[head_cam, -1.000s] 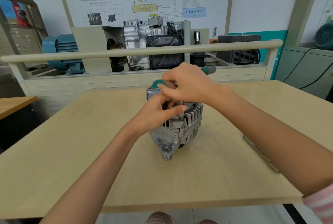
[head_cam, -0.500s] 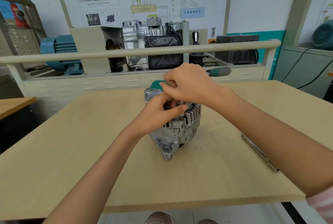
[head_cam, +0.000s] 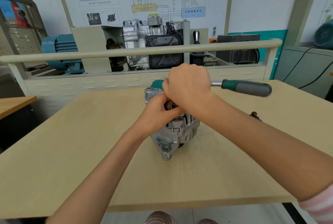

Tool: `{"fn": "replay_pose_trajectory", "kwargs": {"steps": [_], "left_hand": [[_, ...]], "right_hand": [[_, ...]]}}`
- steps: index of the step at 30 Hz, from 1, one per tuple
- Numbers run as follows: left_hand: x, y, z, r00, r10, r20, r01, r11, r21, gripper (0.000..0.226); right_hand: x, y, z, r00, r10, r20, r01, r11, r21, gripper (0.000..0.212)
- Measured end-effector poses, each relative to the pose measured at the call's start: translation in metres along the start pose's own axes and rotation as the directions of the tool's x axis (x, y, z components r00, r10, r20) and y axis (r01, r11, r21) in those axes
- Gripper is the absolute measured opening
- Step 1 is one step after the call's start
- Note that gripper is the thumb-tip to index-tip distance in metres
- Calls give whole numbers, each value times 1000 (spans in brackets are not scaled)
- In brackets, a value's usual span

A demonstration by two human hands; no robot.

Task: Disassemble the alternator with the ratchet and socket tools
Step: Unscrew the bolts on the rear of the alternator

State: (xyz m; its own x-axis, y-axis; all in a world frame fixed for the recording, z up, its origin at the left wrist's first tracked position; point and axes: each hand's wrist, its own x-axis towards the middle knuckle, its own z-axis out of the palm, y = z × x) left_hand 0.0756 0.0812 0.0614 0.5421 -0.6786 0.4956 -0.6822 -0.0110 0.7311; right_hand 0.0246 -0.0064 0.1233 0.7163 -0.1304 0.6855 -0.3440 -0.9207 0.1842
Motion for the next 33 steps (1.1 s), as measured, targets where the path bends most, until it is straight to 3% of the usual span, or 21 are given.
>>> {"fn": "replay_pose_trajectory", "kwargs": {"steps": [4, 9, 14, 16, 18, 20, 22, 27, 30, 33], "left_hand": [[-3, 4, -3, 1000, 14, 24, -14, 1000, -4, 31], [-3, 3, -8, 997, 17, 77, -16, 1000, -6, 33], [-3, 2, -9, 996, 10, 88, -7, 999, -34, 38], [-2, 2, -7, 997, 33, 71, -32, 999, -17, 36], [-1, 3, -3, 997, 50, 56, -49, 999, -5, 24], [-2, 4, 1, 997, 67, 43, -66, 998, -22, 19], [-3, 7, 3, 997, 77, 24, -76, 997, -19, 24], [-6, 10, 3, 998, 54, 19, -54, 998, 14, 20], [-6, 10, -1, 996, 63, 64, -67, 996, 64, 21], [-6, 11, -3, 996, 62, 69, -67, 995, 80, 29]], "right_hand": [[6, 13, 3, 979, -200, -34, 203, 970, 131, 39], [7, 25, 7, 933, -358, -43, 338, 825, 452, 46], [6, 23, 3, 923, -384, -29, 358, 827, 433, 46], [4, 19, 0, 945, -327, -5, 309, 888, 341, 43], [1, 12, 0, 987, -158, 1, 156, 976, 154, 40], [-3, 5, 0, 1000, 5, 9, -5, 1000, 14, 41], [-4, 3, -1, 999, 45, 30, -44, 999, -24, 41], [3, 14, -1, 981, -192, 17, 191, 981, 46, 37], [7, 25, 0, 938, -343, 43, 323, 915, 242, 42], [9, 31, -2, 911, -408, 65, 359, 859, 365, 44]]}}
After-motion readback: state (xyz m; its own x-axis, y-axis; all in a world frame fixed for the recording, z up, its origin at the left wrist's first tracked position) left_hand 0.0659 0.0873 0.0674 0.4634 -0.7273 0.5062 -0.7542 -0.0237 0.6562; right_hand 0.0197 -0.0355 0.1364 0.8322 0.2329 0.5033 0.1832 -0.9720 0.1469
